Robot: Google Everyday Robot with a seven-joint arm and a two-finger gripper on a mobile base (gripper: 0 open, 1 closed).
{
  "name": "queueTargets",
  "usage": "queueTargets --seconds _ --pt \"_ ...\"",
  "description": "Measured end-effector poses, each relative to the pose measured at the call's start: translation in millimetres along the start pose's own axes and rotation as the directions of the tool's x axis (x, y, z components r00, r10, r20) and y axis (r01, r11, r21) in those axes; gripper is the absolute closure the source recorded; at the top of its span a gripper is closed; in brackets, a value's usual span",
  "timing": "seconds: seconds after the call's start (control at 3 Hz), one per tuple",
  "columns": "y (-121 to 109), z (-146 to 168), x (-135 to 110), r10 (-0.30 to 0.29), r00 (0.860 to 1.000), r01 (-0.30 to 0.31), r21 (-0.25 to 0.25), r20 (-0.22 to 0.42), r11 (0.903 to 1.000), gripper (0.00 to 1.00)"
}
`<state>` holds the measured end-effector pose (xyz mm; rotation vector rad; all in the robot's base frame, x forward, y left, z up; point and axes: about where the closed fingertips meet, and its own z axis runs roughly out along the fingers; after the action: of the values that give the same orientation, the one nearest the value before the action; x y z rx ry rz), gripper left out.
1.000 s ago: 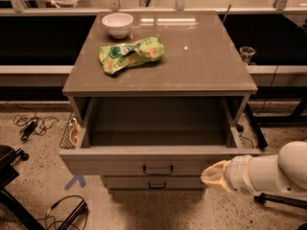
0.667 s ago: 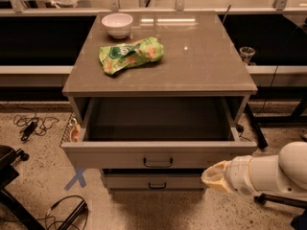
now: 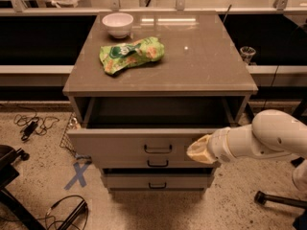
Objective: Close top drawer
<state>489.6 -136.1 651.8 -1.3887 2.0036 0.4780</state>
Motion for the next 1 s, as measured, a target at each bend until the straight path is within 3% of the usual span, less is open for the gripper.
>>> queueTargets --seconds 1.0 --pt "-82 48 -57 -0.032 0.999 0.032 -0.025 0.017 0.9992 1.00"
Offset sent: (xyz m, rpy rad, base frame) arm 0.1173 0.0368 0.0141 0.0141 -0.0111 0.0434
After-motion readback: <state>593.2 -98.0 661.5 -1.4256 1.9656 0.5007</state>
